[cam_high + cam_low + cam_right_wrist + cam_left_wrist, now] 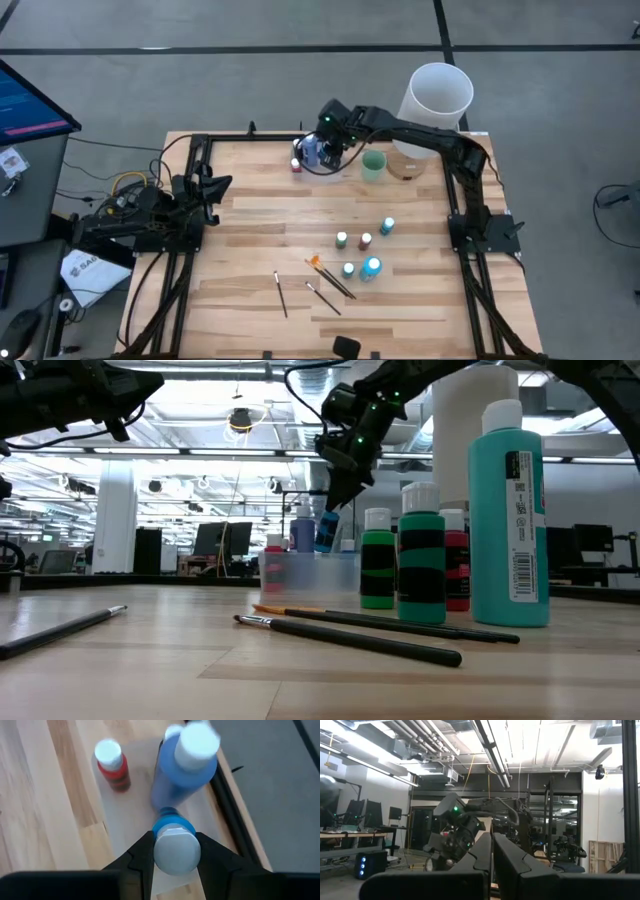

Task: Pick & Place Paint Supplies
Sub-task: Put the small blue paint bottle into the transparent bin

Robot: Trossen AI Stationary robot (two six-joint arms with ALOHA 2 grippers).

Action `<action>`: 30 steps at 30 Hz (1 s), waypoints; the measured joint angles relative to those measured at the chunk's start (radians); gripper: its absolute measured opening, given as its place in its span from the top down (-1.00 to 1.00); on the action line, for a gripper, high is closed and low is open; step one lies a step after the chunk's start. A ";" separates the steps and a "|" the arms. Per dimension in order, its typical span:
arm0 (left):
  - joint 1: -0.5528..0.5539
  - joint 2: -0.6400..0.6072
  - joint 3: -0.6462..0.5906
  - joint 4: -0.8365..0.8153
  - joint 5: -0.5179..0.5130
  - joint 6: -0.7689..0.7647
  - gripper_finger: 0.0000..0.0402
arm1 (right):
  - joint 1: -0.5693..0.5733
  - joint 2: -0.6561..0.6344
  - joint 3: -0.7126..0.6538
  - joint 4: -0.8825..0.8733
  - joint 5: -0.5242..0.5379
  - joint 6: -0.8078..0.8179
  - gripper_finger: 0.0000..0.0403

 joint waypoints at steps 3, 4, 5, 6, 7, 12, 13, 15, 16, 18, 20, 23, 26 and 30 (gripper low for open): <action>0.000 0.000 0.000 0.000 0.000 0.000 0.99 | 0.000 0.001 -0.020 0.000 0.001 0.000 0.46; 0.000 0.000 0.000 0.000 0.000 0.000 0.99 | 0.000 0.001 -0.024 0.012 0.001 0.000 0.46; 0.000 0.000 0.000 0.000 0.000 0.000 0.99 | -0.002 0.001 -0.026 0.028 0.001 0.000 0.46; 0.000 0.000 0.000 0.000 0.000 0.000 0.99 | -0.006 0.001 -0.030 0.042 0.001 0.000 0.46; 0.000 0.000 0.000 0.000 0.000 0.000 0.99 | -0.008 0.001 -0.037 0.052 0.000 0.000 0.46; 0.000 0.000 0.000 0.000 0.000 0.000 0.99 | -0.013 0.001 -0.074 0.069 0.001 0.000 0.46; 0.000 0.000 0.000 0.000 0.000 0.000 0.99 | -0.013 0.001 -0.079 0.069 0.003 0.000 0.46; 0.000 0.000 0.000 0.000 0.000 0.000 0.99 | -0.013 0.001 -0.085 0.067 0.003 0.000 0.46; 0.000 0.000 0.000 0.000 0.000 0.000 0.99 | -0.013 0.001 -0.085 0.069 0.003 0.000 0.46; 0.000 0.000 0.000 0.000 0.000 0.000 0.99 | -0.006 0.001 -0.085 0.072 0.002 -0.013 0.46; 0.000 0.000 0.000 0.000 0.000 0.000 0.99 | 0.006 -0.001 -0.071 0.057 0.011 -0.024 0.46; 0.000 0.000 0.000 0.000 0.000 0.000 0.99 | 0.017 -0.040 -0.014 -0.002 0.010 -0.032 0.46; 0.000 0.000 0.000 0.000 0.000 0.000 0.99 | 0.037 -0.098 0.045 -0.059 0.007 -0.052 0.46; 0.000 0.000 0.000 0.000 0.000 0.000 0.99 | 0.072 -0.182 0.054 -0.078 -0.015 -0.095 0.46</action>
